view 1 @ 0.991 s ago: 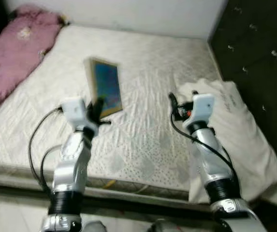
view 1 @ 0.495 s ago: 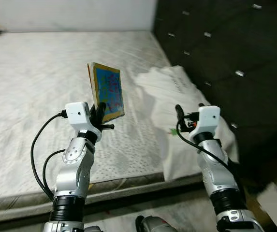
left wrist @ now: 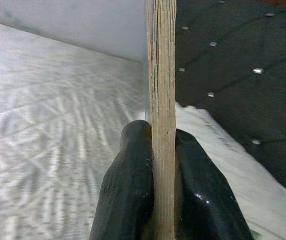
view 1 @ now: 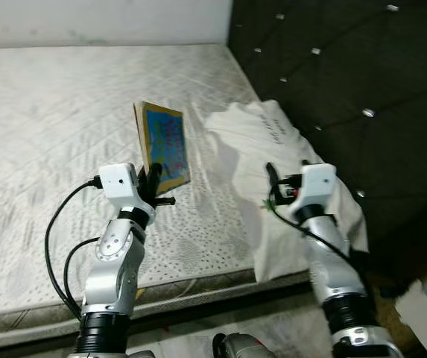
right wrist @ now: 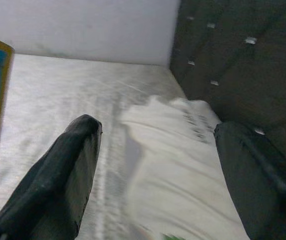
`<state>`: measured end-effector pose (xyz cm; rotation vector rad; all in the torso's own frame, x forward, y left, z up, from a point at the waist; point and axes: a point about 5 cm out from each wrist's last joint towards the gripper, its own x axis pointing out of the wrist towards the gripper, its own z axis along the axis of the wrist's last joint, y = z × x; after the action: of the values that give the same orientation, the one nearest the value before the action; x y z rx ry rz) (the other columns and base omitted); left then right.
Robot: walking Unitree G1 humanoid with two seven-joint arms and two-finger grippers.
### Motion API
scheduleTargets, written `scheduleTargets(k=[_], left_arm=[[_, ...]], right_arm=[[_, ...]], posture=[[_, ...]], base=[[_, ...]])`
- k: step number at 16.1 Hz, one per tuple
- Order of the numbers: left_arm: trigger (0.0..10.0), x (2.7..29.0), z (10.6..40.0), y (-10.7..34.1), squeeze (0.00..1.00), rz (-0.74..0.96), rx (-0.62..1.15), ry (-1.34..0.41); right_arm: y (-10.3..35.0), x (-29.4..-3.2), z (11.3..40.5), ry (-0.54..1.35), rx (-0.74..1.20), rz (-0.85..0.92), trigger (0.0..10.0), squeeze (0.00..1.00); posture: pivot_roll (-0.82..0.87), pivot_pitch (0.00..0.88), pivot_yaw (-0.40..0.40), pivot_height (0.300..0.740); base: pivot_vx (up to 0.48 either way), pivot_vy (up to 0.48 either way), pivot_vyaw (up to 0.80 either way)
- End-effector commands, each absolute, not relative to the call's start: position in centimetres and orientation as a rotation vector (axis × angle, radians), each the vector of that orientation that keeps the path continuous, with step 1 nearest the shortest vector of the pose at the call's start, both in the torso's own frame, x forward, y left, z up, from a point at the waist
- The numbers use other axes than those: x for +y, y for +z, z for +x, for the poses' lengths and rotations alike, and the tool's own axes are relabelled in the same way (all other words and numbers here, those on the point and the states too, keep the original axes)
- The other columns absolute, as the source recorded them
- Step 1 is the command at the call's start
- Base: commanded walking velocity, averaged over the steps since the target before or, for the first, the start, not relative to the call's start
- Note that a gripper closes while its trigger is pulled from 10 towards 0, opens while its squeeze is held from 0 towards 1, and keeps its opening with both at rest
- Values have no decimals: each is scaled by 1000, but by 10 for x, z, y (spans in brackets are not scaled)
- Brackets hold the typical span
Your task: Clean up the room
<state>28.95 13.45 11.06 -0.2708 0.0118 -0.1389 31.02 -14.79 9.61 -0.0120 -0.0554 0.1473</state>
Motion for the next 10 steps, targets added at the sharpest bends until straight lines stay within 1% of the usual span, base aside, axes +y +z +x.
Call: scheduleTargets(k=[1,2,3,10], left_arm=[[10000,135,292,124,0,-256,-39,-140],[10000,136,291,124,0,-254,-40,-135],[10000,136,290,124,0,-256,-40,-135],[10000,135,287,124,0,-266,-27,-131]], right_arm=[[99,-151,310,135,-65,-20,10000,0],[100,-150,310,136,-66,-18,10000,0],[99,-149,309,136,-57,4,10000,0],[100,-150,309,130,-55,-7,10000,0]], posture=[[-1,0,-31,740],[-1,0,-31,740],[0,0,-32,740],[-1,0,-36,740]], base=[[0,0,0],[0,0,0],[0,0,-606],[0,0,-800]])
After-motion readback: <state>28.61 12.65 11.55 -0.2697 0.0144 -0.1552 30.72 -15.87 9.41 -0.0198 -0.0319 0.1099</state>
